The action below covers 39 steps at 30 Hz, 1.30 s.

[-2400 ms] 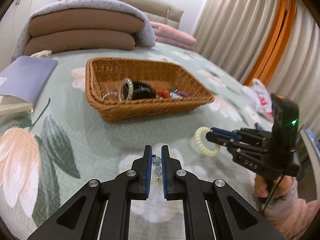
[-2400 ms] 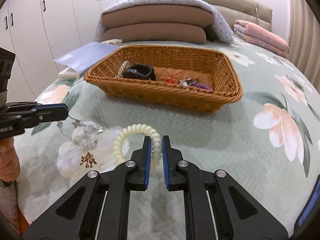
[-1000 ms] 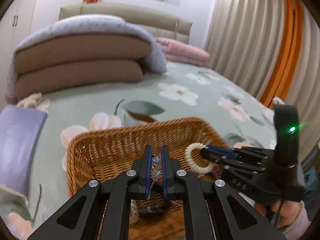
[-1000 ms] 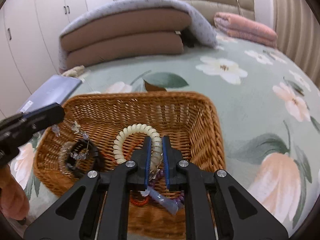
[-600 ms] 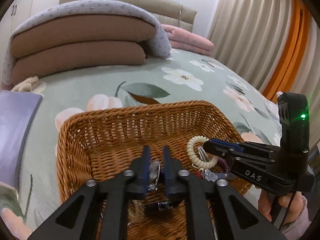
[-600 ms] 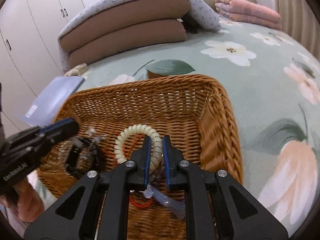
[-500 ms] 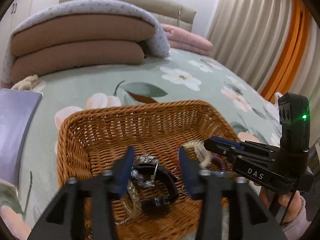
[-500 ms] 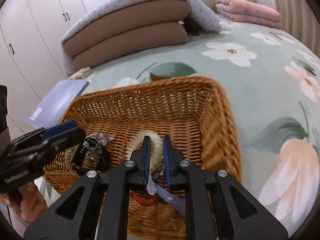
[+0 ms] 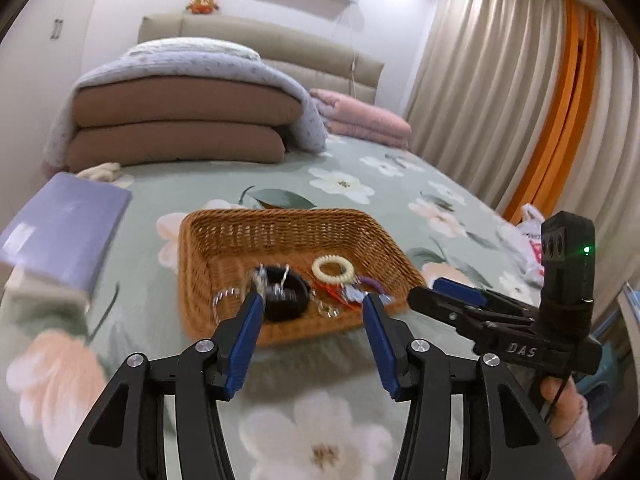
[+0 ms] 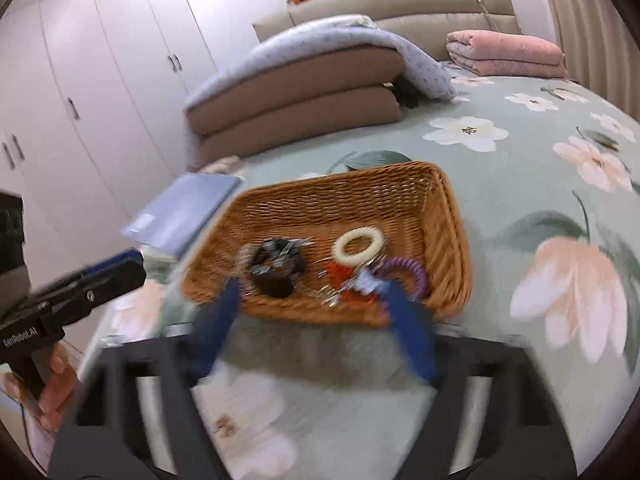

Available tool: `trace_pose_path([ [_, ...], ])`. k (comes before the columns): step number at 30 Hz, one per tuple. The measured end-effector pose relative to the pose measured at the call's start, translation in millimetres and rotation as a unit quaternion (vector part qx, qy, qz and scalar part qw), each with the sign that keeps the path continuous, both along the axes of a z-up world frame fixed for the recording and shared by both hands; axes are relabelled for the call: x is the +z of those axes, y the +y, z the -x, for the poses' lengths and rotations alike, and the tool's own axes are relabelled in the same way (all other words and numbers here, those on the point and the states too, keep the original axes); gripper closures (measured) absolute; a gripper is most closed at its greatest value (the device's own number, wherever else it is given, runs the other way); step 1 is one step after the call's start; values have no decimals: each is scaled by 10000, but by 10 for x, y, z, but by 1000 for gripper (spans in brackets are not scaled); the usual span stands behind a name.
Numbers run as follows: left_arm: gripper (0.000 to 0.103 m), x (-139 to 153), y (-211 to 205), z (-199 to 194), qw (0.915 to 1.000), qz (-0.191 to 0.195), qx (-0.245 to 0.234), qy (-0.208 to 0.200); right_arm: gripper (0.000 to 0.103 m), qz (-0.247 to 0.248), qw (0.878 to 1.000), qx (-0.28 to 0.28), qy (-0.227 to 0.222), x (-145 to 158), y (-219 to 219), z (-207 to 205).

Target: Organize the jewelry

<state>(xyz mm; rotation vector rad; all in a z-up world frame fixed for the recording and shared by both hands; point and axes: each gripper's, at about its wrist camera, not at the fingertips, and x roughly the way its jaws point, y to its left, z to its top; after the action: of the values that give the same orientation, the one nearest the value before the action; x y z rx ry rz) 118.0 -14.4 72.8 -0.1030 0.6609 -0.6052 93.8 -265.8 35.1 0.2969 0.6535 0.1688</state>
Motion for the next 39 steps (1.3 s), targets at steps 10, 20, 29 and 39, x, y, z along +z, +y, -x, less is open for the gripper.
trace_pose_path([
  [10,37,-236,295,799,9946,-135,996,-271,8,1118,9877,-917,-590,139,207,985],
  [20,33,-333,168,985,9861,-481,1428,-701,8,1400,9795,-1055,-997,90,341,1289],
  [29,33,-414,120,990,9817,-732,1617,-687,8,1569,9765,-1101,-982,15,390,1224],
  [39,33,-422,101,1028,9816,-709,1609,-751,8,1590,9748,-1160,-1054,-16,369,1221],
])
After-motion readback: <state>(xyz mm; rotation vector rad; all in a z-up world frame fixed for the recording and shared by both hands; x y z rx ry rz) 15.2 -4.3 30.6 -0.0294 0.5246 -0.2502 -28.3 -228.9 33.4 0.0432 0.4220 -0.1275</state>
